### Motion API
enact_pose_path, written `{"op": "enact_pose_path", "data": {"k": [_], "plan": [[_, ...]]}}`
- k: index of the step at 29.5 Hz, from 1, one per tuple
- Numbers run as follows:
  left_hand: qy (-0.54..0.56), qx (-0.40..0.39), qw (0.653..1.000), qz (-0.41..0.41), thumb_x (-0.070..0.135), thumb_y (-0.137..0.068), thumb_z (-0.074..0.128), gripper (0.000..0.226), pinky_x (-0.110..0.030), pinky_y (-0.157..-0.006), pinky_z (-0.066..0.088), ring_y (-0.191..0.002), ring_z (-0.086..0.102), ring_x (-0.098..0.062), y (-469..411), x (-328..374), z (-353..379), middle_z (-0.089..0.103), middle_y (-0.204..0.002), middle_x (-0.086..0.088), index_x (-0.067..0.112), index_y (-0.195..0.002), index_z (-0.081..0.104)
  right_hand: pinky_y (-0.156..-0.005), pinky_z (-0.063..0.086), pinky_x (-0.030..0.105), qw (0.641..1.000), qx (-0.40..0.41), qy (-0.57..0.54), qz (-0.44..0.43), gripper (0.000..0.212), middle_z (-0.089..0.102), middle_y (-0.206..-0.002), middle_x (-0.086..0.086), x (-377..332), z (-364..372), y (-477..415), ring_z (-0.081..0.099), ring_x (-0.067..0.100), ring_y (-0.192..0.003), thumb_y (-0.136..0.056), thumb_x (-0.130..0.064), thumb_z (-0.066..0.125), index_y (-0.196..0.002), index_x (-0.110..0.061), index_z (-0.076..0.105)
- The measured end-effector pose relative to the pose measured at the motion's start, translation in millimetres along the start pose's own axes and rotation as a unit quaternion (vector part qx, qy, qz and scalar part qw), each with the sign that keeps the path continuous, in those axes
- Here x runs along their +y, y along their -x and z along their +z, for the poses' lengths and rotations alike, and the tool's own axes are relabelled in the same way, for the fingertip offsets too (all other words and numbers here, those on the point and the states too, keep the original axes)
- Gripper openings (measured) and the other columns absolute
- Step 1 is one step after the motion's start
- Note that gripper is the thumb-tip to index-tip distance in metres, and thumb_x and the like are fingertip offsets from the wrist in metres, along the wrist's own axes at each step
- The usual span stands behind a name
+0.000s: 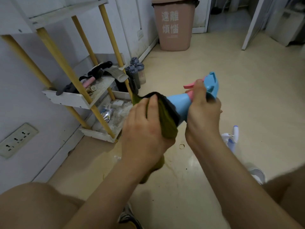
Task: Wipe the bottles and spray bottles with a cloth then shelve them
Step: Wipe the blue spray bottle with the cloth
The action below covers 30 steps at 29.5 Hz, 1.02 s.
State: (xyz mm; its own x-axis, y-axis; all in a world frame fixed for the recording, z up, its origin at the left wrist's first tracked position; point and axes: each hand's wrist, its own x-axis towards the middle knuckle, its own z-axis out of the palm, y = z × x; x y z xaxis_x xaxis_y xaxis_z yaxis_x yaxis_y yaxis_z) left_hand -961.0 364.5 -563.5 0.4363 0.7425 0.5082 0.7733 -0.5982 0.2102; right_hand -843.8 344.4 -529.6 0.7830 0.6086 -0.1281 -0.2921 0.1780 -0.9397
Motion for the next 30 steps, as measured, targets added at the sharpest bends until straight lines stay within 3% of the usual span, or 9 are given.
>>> {"op": "enact_pose_path", "data": {"k": [3, 7, 10, 12, 14, 19, 22, 27, 30], "plan": [[0.119, -0.128, 0.984, -0.043, 0.059, -0.058, 0.076, 0.078, -0.032, -0.084, 0.049, -0.099, 0.058, -0.008, -15, -7, -11, 0.060, -0.110, 0.014, 0.033, -0.125, 0.047, -0.063, 0.054, 0.026, 0.989, -0.099, 0.099, -0.056, 0.037, 0.059, -0.068, 0.000, 8, 2, 12, 0.059, 0.005, -0.062, -0.098, -0.041, 0.051, -0.074, -0.014, 0.061], [0.353, -0.251, 0.894, -0.114, 0.050, -0.054, 0.079, 0.067, -0.041, -0.087, 0.055, -0.096, 0.067, -0.010, -16, -18, -2, 0.070, -0.101, 0.011, 0.033, -0.116, 0.058, -0.075, 0.057, 0.047, 0.942, -0.209, 0.253, -0.064, 0.037, 0.066, -0.074, 0.009, 12, 1, 13, 0.066, 0.023, -0.076, -0.092, -0.044, 0.061, -0.079, -0.009, 0.066], [0.449, -0.158, 0.861, -0.181, 0.035, -0.058, 0.083, 0.052, -0.037, -0.081, 0.059, -0.091, 0.071, -0.013, -11, -17, 3, 0.073, -0.095, 0.008, 0.029, -0.107, 0.065, -0.087, 0.054, 0.030, 0.905, -0.341, 0.250, -0.041, 0.037, 0.070, -0.102, -0.011, -1, -16, 5, 0.064, 0.002, -0.097, -0.085, -0.048, 0.067, -0.115, -0.026, 0.068], [0.547, -0.090, 0.797, -0.240, 0.020, -0.067, 0.082, 0.030, -0.033, -0.070, 0.059, -0.082, 0.072, -0.018, -14, -17, -1, 0.073, -0.084, 0.003, 0.022, -0.093, 0.068, -0.105, 0.039, 0.028, 0.841, -0.404, 0.359, -0.041, 0.086, 0.044, -0.143, -0.017, -2, -34, -1, 0.039, 0.001, -0.130, -0.071, -0.062, 0.068, -0.148, -0.041, 0.033], [0.633, -0.073, 0.728, -0.253, 0.008, -0.075, 0.076, 0.014, -0.037, -0.069, 0.059, -0.078, 0.071, -0.022, -17, -20, -6, 0.072, -0.080, -0.004, 0.020, -0.081, 0.073, -0.111, 0.036, 0.032, 0.798, -0.466, 0.380, -0.032, 0.107, 0.034, -0.151, -0.018, 9, -43, 0, 0.033, 0.005, -0.138, -0.065, -0.059, 0.076, -0.152, -0.045, 0.014], [0.730, -0.116, 0.629, -0.240, 0.028, -0.065, 0.073, 0.035, -0.046, -0.080, 0.057, -0.087, 0.067, -0.031, -17, -31, -7, 0.068, -0.093, -0.015, 0.013, -0.096, 0.070, -0.095, 0.053, 0.035, 0.844, -0.464, 0.266, -0.033, 0.108, 0.055, -0.132, -0.018, 30, -38, 5, 0.059, 0.004, -0.116, -0.055, -0.058, 0.085, -0.145, -0.049, 0.026], [0.722, -0.110, 0.635, -0.252, 0.041, -0.066, 0.072, 0.047, -0.050, -0.085, 0.054, -0.092, 0.066, -0.032, -18, -33, -7, 0.066, -0.099, -0.016, 0.012, -0.103, 0.067, -0.095, 0.054, 0.036, 0.833, -0.481, 0.273, -0.005, 0.102, 0.052, -0.134, -0.010, 26, -42, 0, 0.059, 0.009, -0.116, -0.053, -0.060, 0.086, -0.140, -0.051, 0.032], [0.645, -0.039, 0.695, -0.315, 0.049, -0.074, 0.078, 0.024, -0.045, -0.078, 0.057, -0.080, 0.070, -0.025, -19, -26, -14, 0.072, -0.085, -0.007, 0.025, -0.077, 0.076, -0.091, 0.056, 0.043, 0.870, -0.446, 0.196, 0.074, 0.086, 0.068, -0.115, -0.006, 45, -40, 12, 0.068, 0.014, -0.103, -0.053, -0.043, 0.093, -0.127, -0.040, 0.050], [0.549, -0.010, 0.777, -0.308, 0.057, -0.079, 0.064, 0.036, -0.036, -0.072, 0.059, -0.076, 0.071, -0.016, -23, -26, -18, 0.072, -0.080, -0.002, 0.021, -0.074, 0.069, -0.086, 0.057, 0.036, 0.902, -0.355, 0.247, 0.015, 0.085, 0.065, -0.107, -0.017, 57, -32, 22, 0.065, 0.003, -0.096, -0.048, -0.061, 0.084, -0.122, -0.041, 0.048]]}}
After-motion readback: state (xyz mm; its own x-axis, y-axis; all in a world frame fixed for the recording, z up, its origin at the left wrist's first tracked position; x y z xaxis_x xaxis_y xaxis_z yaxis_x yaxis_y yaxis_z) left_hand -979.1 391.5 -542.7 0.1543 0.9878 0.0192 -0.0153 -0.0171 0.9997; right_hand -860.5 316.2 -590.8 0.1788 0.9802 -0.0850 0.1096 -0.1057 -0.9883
